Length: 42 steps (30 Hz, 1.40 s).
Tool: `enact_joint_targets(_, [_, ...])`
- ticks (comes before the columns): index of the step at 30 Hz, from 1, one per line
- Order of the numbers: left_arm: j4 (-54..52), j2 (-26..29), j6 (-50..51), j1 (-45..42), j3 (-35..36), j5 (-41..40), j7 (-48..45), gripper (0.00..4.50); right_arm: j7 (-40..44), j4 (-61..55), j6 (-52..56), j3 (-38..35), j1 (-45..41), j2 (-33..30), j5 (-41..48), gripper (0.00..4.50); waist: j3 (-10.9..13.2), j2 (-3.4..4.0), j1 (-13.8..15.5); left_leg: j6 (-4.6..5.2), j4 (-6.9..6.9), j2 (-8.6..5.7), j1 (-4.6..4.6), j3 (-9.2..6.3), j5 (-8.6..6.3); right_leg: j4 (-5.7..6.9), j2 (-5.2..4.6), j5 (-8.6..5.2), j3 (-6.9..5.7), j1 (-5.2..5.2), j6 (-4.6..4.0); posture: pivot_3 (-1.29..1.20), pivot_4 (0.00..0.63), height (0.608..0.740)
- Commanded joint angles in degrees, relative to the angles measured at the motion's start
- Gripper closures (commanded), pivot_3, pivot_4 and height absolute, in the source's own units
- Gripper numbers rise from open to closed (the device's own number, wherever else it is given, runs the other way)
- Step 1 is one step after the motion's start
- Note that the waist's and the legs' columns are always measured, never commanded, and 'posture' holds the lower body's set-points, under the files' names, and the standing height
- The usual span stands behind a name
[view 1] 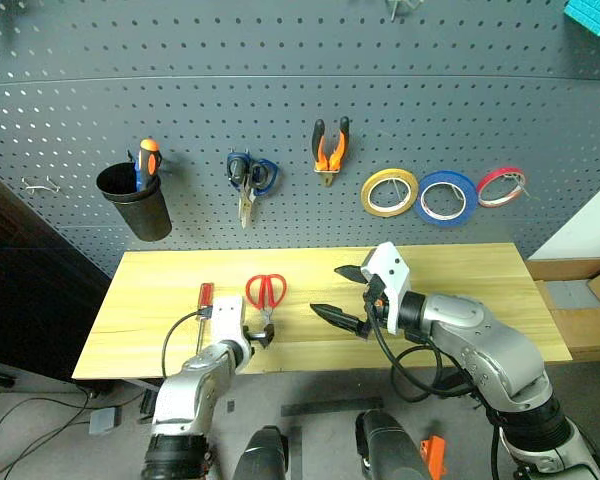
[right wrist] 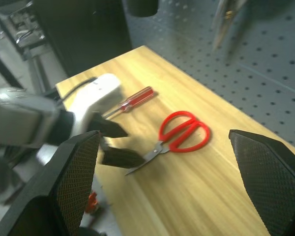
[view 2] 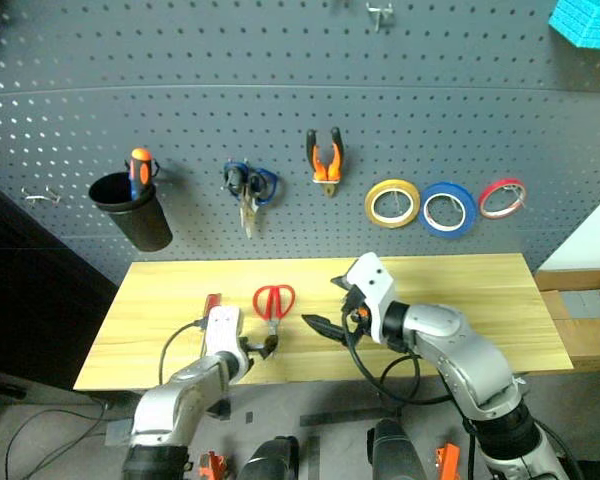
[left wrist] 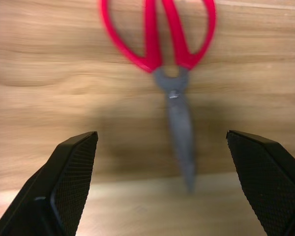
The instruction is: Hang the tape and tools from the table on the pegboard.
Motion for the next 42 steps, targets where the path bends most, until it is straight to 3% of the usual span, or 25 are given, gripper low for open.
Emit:
enact_joint_targets(1, [1.62, -1.94, -0.91, -2.94, -0.35, 1.52, 2.00, 0.06, 0.56, -3.82, 0.86, 0.41, -0.84, -0.55, 1.31, 0.00, 0.00, 0.00, -0.01, 0.00, -0.01, 0.00, -0.04, 0.02, 0.00, -0.05, 0.00, 0.00, 0.01, -0.01, 0.01, -0.15, 0.215, 0.740])
enact_joint_targets(7, [6.89, -3.54, -2.48, -5.74, 1.40, 3.10, 4.96, 0.06, 0.26, -4.12, 3.36, -1.53, -0.94, -0.67, 3.24, 0.00, 0.00, 0.00, -0.14, -0.04, -0.06, 0.01, -0.11, 0.03, -0.04, -0.12, 0.00, -0.02, 0.01, -0.08, 0.04, -0.16, 0.213, 0.740])
enact_joint_targets(8, [8.05, -3.46, -2.79, -6.27, 1.40, 3.32, 5.10, 0.23, 0.29, -4.22, 3.95, -1.83, -1.08, -0.67, 3.80, 0.00, 0.00, 0.00, -0.12, -0.04, -0.06, 0.00, -0.11, 0.03, -0.04, -0.11, 0.00, -0.02, 0.01, -0.08, 0.04, -0.16, 0.213, 0.740])
enact_joint_targets(11, [11.44, -3.66, -3.92, -7.38, 2.13, 3.65, 5.49, 0.92, 0.69, -4.56, 5.47, -2.01, -1.42, -1.00, 5.18, 0.00, 0.00, 0.00, -0.10, -0.04, -0.03, 0.00, -0.11, 0.03, -0.03, -0.10, 0.00, -0.02, 0.01, -0.06, 0.05, -0.16, 0.212, 0.740])
enact_joint_targets(22, [22.29, -3.28, -9.86, -12.22, 4.55, 2.00, 1.31, 4.43, 0.12, -4.98, 7.30, -2.30, -1.40, -4.02, 6.07, 0.00, -0.02, -0.03, -0.22, -0.05, -0.02, -0.01, -0.09, 0.07, -0.03, -0.12, -0.01, -0.01, 0.02, -0.04, 0.06, -0.20, 0.195, 0.740])
enact_joint_targets(28, [14.51, -0.47, -7.61, -8.35, 5.23, -1.20, -5.44, 4.47, -1.27, -4.36, 5.63, -2.73, -1.37, -4.14, 4.63, 0.00, -0.03, -0.03, -0.58, -0.05, -0.03, 0.00, -0.09, 0.07, -0.03, -0.12, -0.01, -0.01, 0.02, -0.05, 0.06, -0.20, 0.186, 0.740])
enact_joint_targets(35, [-9.60, 6.56, -12.31, 7.35, 2.28, 0.15, -11.17, 4.47, -2.82, -4.62, -1.29, -2.96, -0.05, -3.54, 1.38, 0.00, -0.03, -0.03, -1.65, -0.07, -0.10, 0.04, -0.15, 0.09, -0.04, -0.12, 0.00, -0.02, 0.06, -0.16, 0.04, -0.19, 0.185, 0.740])
enact_joint_targets(42, [-29.94, 9.64, -33.31, 22.41, 1.39, 8.85, -10.26, 4.47, -2.11, -4.69, -5.49, -4.13, 0.32, -2.40, 1.65, 0.00, -0.03, -0.05, -1.14, -0.11, -0.07, 0.06, -0.15, 0.15, -0.07, -0.17, -0.02, -0.08, 0.10, -0.14, -0.06, -0.16, 0.184, 0.740])
